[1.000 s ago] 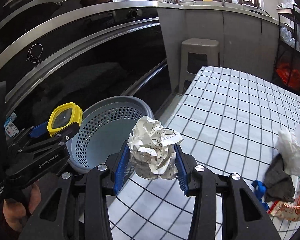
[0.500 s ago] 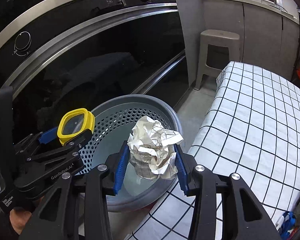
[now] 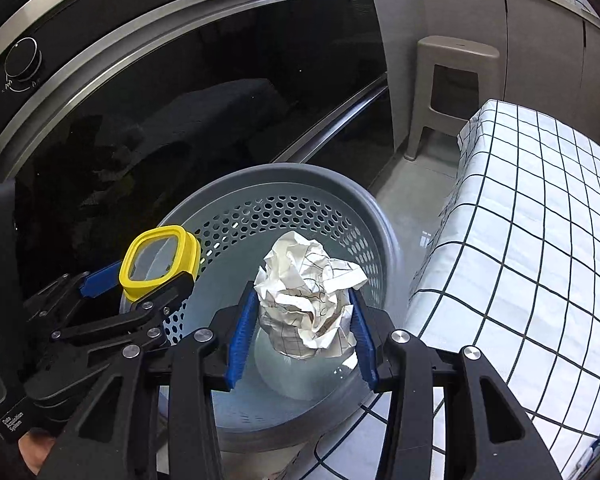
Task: Collect trash
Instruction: 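Open both grippers to drop the paper and lid ring into the wastebasket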
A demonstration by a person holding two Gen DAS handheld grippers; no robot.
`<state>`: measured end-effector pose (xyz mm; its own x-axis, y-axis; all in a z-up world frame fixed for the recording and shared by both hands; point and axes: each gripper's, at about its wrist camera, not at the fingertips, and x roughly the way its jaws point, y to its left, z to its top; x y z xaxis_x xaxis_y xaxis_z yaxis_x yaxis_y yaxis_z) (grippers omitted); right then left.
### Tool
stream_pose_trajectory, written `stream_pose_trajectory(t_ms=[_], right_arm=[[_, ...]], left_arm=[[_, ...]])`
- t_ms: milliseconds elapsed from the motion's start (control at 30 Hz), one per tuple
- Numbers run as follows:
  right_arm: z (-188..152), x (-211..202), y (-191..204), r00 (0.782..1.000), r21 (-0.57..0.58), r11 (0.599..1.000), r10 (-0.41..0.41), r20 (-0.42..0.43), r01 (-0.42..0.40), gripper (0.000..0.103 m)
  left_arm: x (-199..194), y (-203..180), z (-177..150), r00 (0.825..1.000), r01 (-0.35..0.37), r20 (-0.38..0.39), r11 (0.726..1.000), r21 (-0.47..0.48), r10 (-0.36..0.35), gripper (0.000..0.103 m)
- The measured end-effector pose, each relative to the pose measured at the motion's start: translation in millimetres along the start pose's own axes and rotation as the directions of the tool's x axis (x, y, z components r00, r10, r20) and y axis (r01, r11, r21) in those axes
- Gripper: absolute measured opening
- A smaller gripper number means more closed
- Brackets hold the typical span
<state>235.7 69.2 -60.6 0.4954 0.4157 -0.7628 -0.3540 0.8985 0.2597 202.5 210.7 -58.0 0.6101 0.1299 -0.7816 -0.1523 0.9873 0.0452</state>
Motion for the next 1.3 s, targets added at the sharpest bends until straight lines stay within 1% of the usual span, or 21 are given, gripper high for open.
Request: stream_pose_trajectory(t_ms=[167,367,400,467,500,533,633,1300], right_arm=[[-0.4,3.2,2.6,1.000,-0.002,1.000,-0.003,-0.006,0.003,0.043],[-2.9,-3.4,5.6,1.000,0.003,1.000,0.003,0.005,-0.003,0.047],[-2.8,-3.5,5.7,1.000,0.002,1.000,0.004,0.007,-0.004,0.049],[-2.0,-3.2,4.8,1.000,0.002,1.000,0.006,0.013,-0.006,0.060],[-1.8,-4.6,4.7,1.000,0.003,1.000,0.005,0.020,-0.006,0.069],[-1.5,-5.8,4.1,1.000,0.007,1.000,0.005,0.027,-0.005,0.072],[-0.2,-8.8,2.4,0.999,0.017,1.000,0.012,0.033,-0.012,0.072],[-5.5,-18.7,2.7,0.999,0.019,1.000,-0.006,0.046,0.005,0.072]], left_arm=[[5.3,2.2,-0.2,1.000,0.005,-0.019,1.000,-0.005,-0.005,0.071],[6.8,5.4,-0.7,1.000,0.011,-0.026,1.000,-0.013,-0.012,0.073],[7.2,5.4,-0.4,1.000,0.013,-0.028,1.000,-0.015,-0.014,0.072],[7.7,6.0,-0.1,0.999,0.016,-0.029,1.000,-0.020,-0.017,0.072],[7.8,6.0,-0.1,0.999,0.016,-0.030,1.000,-0.022,-0.017,0.073],[8.0,6.4,0.0,0.999,0.016,-0.031,1.000,-0.023,-0.016,0.074],[7.6,7.0,0.0,0.999,0.013,-0.032,1.000,-0.027,-0.014,0.077],[0.5,5.1,-0.4,1.000,0.003,-0.013,1.000,-0.023,-0.004,0.077]])
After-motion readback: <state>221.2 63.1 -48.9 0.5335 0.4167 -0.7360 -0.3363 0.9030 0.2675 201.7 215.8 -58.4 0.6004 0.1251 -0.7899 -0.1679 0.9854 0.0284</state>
